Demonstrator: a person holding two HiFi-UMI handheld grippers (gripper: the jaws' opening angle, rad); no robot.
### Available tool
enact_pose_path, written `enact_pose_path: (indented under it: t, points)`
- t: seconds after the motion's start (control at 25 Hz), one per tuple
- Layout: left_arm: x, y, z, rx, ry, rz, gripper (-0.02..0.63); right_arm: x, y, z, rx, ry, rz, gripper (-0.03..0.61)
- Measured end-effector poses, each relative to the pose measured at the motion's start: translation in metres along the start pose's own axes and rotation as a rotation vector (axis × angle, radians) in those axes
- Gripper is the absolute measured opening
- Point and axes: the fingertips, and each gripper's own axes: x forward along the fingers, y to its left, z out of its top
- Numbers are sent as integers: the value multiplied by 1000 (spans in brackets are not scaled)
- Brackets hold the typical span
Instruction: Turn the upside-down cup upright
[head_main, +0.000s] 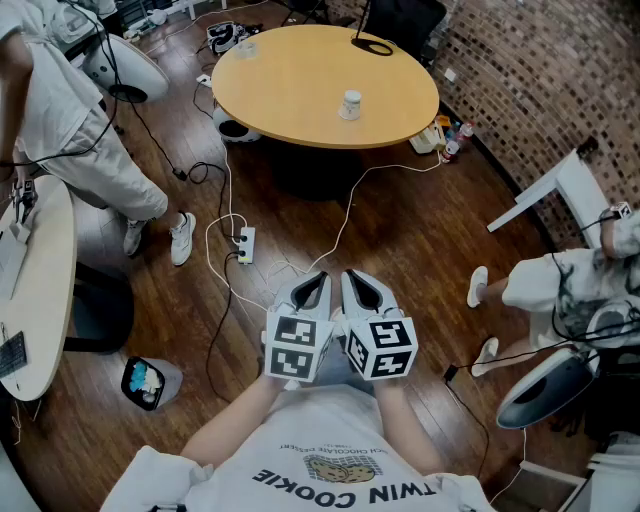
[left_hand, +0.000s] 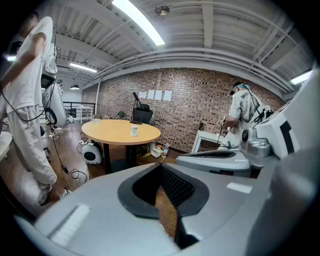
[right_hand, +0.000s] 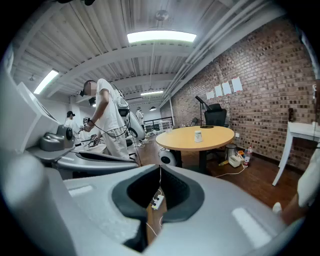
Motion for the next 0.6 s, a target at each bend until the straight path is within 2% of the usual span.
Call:
enact_pose_path:
  t: [0.4, 0.6]
  points:
    - [128, 18, 60, 16, 14, 64, 6, 85, -101, 49, -1, 0, 55, 5]
    - [184, 8, 101, 19, 28, 87, 6, 110, -154, 83, 6, 9, 91, 5]
